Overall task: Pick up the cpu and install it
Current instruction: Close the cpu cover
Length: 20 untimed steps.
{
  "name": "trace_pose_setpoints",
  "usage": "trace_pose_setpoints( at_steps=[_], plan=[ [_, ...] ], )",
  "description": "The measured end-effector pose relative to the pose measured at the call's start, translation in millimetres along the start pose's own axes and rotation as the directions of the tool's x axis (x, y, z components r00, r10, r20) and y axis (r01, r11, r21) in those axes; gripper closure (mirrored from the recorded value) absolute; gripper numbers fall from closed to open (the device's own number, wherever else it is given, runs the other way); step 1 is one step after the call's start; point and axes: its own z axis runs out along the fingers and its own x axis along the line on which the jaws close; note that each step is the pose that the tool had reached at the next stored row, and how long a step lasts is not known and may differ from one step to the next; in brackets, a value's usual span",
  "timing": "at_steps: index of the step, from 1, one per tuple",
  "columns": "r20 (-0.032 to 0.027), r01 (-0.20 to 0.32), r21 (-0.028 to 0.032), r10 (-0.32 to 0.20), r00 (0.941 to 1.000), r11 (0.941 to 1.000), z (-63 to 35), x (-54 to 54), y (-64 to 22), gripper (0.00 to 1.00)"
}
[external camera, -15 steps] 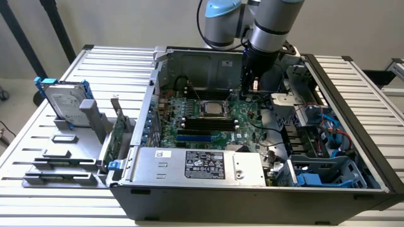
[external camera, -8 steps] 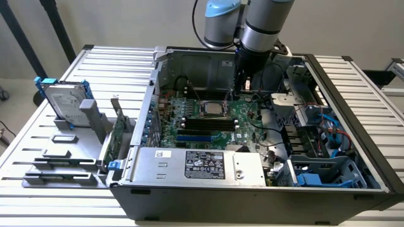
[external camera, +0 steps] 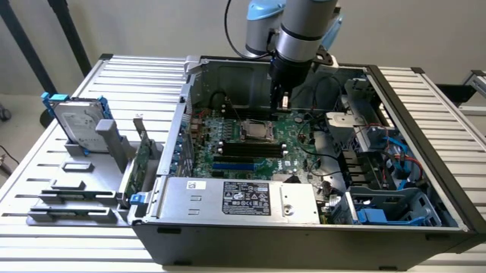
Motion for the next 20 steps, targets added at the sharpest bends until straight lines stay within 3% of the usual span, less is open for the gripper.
trace_pose_setpoints(
  at_steps=[11, 17, 20],
  plan=[
    [-0.0003, 0.007, 0.0052, -0.007, 1.0000, 1.0000, 7.7, -2.3, -32.2, 0.89],
    [-0.0135, 0.014, 0.0061, -0.014, 0.9998, 0.9999, 12.8, -2.8, -51.6, 0.89],
    [-0.0152, 0.015, 0.0151, -0.015, 0.9998, 0.9998, 14.1, -2.9, -55.5, 0.89]
  ],
)
